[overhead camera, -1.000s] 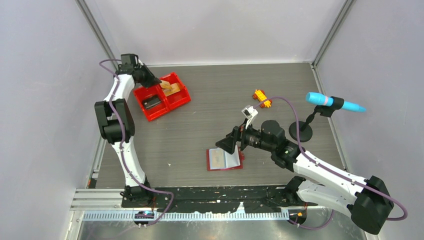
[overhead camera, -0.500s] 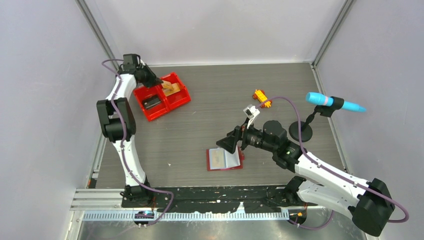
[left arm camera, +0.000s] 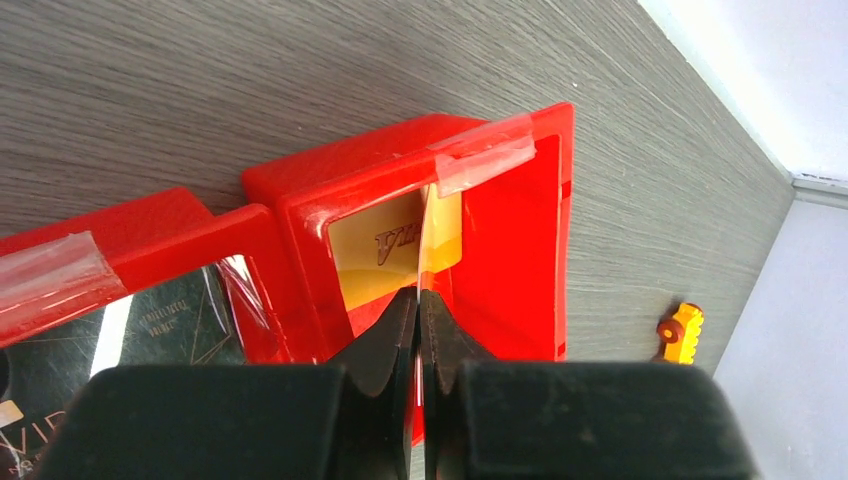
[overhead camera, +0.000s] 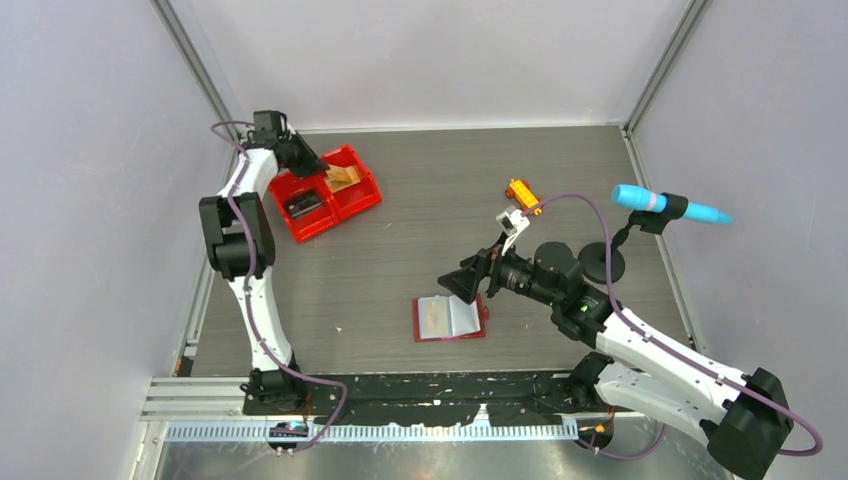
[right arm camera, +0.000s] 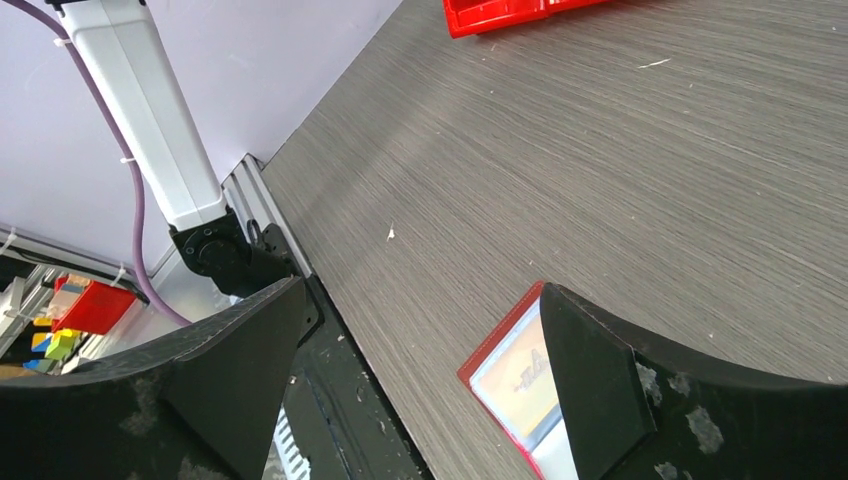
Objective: Take the credit cards out of the card holder
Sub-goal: Place the credit card in the storage box.
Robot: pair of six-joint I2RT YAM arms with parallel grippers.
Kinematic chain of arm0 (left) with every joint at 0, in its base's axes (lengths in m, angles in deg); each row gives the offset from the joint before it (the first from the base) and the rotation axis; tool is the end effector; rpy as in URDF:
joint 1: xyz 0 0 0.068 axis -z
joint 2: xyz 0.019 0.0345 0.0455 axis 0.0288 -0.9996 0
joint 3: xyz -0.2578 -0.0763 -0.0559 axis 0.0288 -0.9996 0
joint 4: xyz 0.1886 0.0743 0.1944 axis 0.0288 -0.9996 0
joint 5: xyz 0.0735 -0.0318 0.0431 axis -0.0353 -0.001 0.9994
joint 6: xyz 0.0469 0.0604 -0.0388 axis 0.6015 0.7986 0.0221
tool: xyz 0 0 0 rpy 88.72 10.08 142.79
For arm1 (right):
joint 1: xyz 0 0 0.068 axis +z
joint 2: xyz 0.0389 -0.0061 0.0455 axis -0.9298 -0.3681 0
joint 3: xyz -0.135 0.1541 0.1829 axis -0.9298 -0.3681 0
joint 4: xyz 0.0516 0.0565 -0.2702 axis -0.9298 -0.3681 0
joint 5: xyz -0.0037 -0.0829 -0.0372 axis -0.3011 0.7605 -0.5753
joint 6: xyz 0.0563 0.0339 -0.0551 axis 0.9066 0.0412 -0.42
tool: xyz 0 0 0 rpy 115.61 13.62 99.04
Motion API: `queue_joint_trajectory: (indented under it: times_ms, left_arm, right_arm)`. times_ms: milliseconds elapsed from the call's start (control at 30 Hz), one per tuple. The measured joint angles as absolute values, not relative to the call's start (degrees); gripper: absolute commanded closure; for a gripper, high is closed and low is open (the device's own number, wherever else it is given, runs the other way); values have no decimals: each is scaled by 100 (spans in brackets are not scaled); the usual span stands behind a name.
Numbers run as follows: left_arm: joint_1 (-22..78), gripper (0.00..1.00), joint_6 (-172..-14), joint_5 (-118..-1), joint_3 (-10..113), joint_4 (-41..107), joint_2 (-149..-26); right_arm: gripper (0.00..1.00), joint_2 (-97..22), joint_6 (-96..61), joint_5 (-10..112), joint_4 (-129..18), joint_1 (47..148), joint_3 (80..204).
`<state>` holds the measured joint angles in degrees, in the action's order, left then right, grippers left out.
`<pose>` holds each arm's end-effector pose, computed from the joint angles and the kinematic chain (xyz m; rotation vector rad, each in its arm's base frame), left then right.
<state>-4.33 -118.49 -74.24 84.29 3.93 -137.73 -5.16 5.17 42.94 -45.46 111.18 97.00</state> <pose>0.5416 0.0272 0.1864 -0.7128 2.3342 -0.7280 0.1769 0.1922 0.2665 -0.4384 1.8083 1.1499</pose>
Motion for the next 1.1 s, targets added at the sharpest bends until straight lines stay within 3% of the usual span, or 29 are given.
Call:
queue_joint_trajectory:
  times_ms: [633,1100]
  left_arm:
    - [-304,86,-11840,-7162,8790,347,-13970]
    - [-221,66,-11851,-7028,8812,419,-14029]
  right_arm:
    - [5,-304,576,4549,-4515,10937,9486]
    - [4,-455,597,4794,-4977,10876,9447]
